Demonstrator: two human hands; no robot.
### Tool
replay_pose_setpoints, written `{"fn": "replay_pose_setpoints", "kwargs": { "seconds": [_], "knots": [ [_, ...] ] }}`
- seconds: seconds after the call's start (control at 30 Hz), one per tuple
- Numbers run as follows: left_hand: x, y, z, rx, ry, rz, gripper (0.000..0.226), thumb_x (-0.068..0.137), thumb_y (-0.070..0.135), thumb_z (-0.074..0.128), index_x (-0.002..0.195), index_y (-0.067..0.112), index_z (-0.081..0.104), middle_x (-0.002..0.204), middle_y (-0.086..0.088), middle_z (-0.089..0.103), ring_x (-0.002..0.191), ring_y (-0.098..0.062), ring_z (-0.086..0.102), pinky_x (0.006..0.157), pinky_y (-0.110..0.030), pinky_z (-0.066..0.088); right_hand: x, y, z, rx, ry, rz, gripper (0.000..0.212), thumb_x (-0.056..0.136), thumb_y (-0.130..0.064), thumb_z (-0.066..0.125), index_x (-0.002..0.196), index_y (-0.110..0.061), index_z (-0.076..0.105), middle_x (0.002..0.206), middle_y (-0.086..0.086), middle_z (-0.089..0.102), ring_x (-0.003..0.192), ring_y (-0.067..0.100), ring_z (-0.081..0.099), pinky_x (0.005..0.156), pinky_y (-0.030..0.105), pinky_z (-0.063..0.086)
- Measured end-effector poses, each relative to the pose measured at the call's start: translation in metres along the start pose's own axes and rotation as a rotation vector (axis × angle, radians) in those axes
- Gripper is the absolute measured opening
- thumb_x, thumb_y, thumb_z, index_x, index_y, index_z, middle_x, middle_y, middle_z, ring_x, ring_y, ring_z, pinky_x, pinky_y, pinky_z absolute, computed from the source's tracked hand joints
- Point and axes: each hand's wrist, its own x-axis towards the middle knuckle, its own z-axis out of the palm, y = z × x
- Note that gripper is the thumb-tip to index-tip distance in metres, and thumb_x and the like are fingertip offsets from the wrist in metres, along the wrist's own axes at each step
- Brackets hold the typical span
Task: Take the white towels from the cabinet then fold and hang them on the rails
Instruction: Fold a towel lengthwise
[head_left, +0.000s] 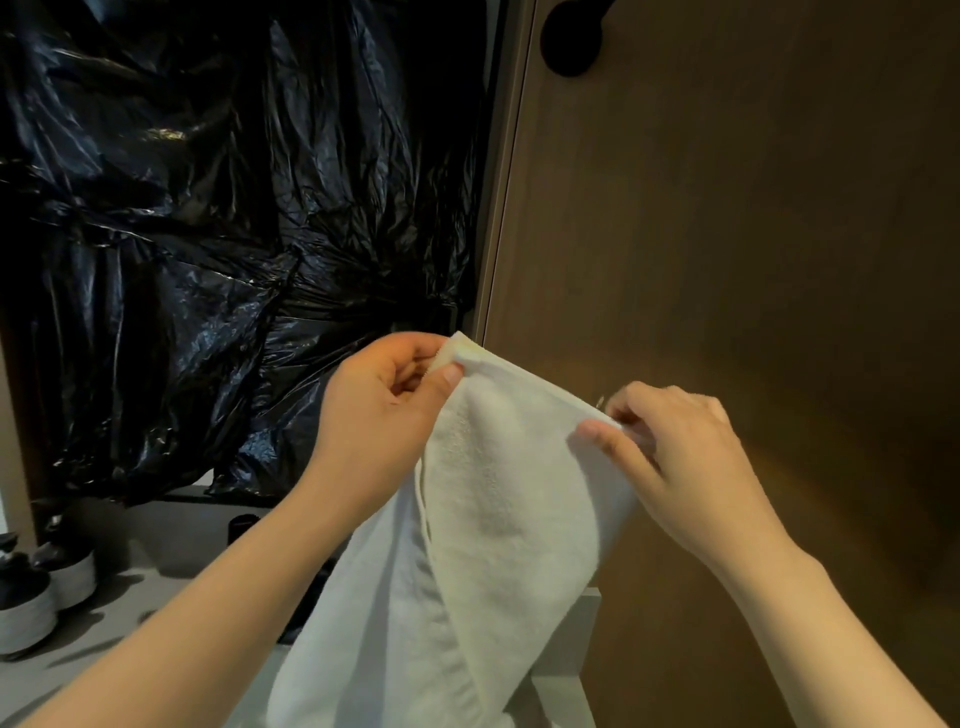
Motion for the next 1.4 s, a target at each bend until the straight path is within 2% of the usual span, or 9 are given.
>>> {"fn": "replay_pose_setpoints", "kwargs": {
  "seconds": [0.13, 0.37, 0.5, 0.6, 0.7, 0.9, 1.17, 1.27, 1.4],
  "knots": [
    [-0.006, 0.001, 0.01, -0.002, -0.083, 0.024, 0.016, 0.089, 0.011, 0.065, 0.099, 0.022, 0.071, 0.09, 0.006, 0.073, 0.084, -0.012, 0.069, 0.077, -0.035, 0.058, 0.006, -0.018, 0.001, 0.195, -0.099, -0.091, 0.051, 0.085, -0.071, 0.034, 0.114, -0.038, 0.059, 0.103, -0.027, 0.059, 0.098, 0.0, 0.057, 0.083, 0.025, 0.054],
    [-0.007, -0.001, 0.001, -0.058, -0.109, 0.014, 0.017, 0.083, 0.026, 0.074, 0.1, 0.023, 0.072, 0.093, 0.004, 0.073, 0.087, -0.014, 0.069, 0.079, -0.033, 0.059, 0.01, -0.029, 0.016, 0.174, -0.002, -0.153, 0.037, 0.096, -0.056, 0.036, 0.089, -0.024, 0.052, 0.078, -0.013, 0.056, 0.07, 0.01, 0.055, 0.061, 0.035, 0.049],
    [-0.024, -0.028, -0.014, 0.1, -0.289, -0.086, 0.039, 0.069, 0.055, 0.067, 0.098, 0.03, 0.07, 0.094, 0.006, 0.072, 0.086, -0.014, 0.068, 0.079, -0.041, 0.058, 0.011, -0.033, 0.02, 0.186, -0.001, -0.129, 0.034, 0.094, -0.056, 0.037, 0.089, -0.026, 0.053, 0.078, -0.017, 0.056, 0.07, 0.007, 0.056, 0.062, 0.026, 0.052],
    [-0.037, -0.052, -0.023, 0.127, -0.335, -0.163, 0.035, 0.072, 0.055, 0.066, 0.091, 0.026, 0.07, 0.091, 0.0, 0.071, 0.084, -0.022, 0.067, 0.077, -0.051, 0.055, 0.012, -0.032, 0.022, 0.191, 0.006, -0.139, 0.033, 0.097, -0.051, 0.041, 0.091, -0.022, 0.055, 0.08, -0.012, 0.058, 0.072, 0.011, 0.057, 0.066, 0.036, 0.055],
    [-0.046, -0.071, -0.028, 0.11, -0.391, -0.201, 0.04, 0.077, 0.057, 0.066, 0.091, 0.019, 0.07, 0.089, -0.007, 0.07, 0.082, -0.029, 0.066, 0.078, -0.054, 0.053, 0.013, -0.03, 0.023, 0.233, 0.011, -0.115, 0.031, 0.095, -0.05, 0.041, 0.092, -0.023, 0.057, 0.081, -0.015, 0.057, 0.075, 0.007, 0.057, 0.064, 0.026, 0.051],
    [-0.054, -0.093, -0.036, 0.117, -0.435, -0.26, 0.059, 0.067, 0.069, 0.062, 0.08, 0.012, 0.06, 0.066, 0.0, 0.049, 0.061, -0.011, 0.046, 0.06, -0.026, 0.037, 0.008, -0.024, 0.02, 0.328, 0.024, -0.061, 0.026, 0.094, -0.05, 0.041, 0.085, -0.029, 0.055, 0.076, -0.016, 0.056, 0.077, 0.006, 0.056, 0.059, 0.013, 0.04],
    [-0.019, -0.058, -0.047, 0.052, -0.642, -0.316, 0.03, 0.076, 0.049, 0.075, 0.081, 0.022, 0.065, 0.071, -0.004, 0.064, 0.064, -0.012, 0.059, 0.064, -0.025, 0.047, -0.014, -0.006, 0.019, 0.511, -0.006, 0.257, 0.035, 0.098, -0.041, 0.048, 0.081, -0.013, 0.06, 0.072, 0.0, 0.057, 0.068, 0.009, 0.053, 0.059, 0.015, 0.039],
    [-0.009, -0.062, -0.04, 0.222, -0.822, -0.362, 0.024, 0.081, 0.041, 0.073, 0.088, 0.019, 0.067, 0.077, -0.005, 0.066, 0.07, -0.012, 0.06, 0.07, -0.026, 0.048, -0.042, 0.005, 0.031, 0.554, -0.109, 0.47, 0.046, 0.099, -0.043, 0.048, 0.08, -0.003, 0.059, 0.072, 0.013, 0.055, 0.066, 0.021, 0.052, 0.062, 0.027, 0.04],
    [-0.057, -0.12, 0.007, 0.576, -1.057, -0.323, 0.017, 0.083, 0.038, 0.071, 0.086, 0.022, 0.066, 0.075, 0.012, 0.056, 0.068, -0.005, 0.051, 0.06, -0.017, 0.04, -0.113, 0.027, 0.071, 0.477, -0.277, 0.708, 0.043, 0.099, -0.037, 0.051, 0.063, -0.014, 0.045, 0.058, 0.002, 0.043, 0.057, 0.015, 0.043, 0.056, 0.026, 0.034]
  ]
}}
